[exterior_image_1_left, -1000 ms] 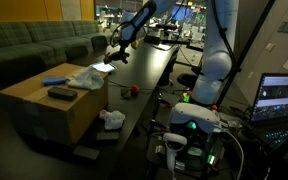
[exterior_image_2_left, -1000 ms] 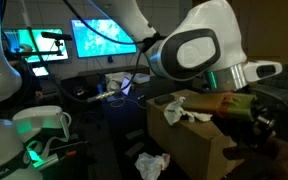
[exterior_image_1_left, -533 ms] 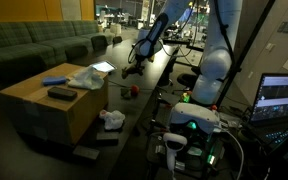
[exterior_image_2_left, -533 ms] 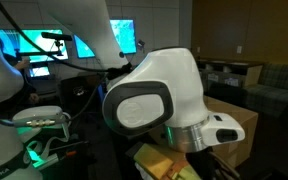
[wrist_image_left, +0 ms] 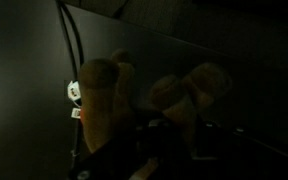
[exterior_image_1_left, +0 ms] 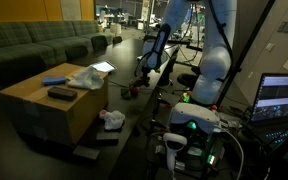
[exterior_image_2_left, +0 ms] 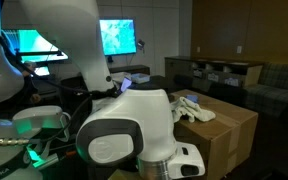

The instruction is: Switch all the objects from the box and the table

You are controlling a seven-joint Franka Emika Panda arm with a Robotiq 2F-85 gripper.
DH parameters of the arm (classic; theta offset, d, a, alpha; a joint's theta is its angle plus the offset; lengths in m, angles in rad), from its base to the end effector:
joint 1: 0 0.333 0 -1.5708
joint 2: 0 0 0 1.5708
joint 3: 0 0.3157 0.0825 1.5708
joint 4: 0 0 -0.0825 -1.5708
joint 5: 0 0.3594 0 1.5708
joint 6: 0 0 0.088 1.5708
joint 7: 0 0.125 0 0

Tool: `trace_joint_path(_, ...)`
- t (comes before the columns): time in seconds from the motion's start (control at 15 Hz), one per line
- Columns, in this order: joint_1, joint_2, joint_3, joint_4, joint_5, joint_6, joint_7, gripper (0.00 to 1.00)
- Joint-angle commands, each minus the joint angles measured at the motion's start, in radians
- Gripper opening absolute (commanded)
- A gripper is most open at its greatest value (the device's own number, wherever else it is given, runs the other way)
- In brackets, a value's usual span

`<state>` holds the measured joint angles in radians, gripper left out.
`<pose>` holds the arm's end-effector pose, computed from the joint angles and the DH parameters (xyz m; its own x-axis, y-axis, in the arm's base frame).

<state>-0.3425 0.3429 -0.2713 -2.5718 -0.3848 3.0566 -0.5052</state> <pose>0.3764 -0.2404 0.1616 0.9567 0.2910 0.0056 0.2841 -0.9378 0.1995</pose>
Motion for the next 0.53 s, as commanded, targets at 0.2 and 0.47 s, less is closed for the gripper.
trace_joint_path(0.2, 0.05, 0.058, 0.034, -0.062, -0.009, 0.092, 0.015, 0.09)
trace_joint_path(0.47, 0.068, 0.102, 0.085, -0.067, 0.01, 0.129, 0.039, 0.09)
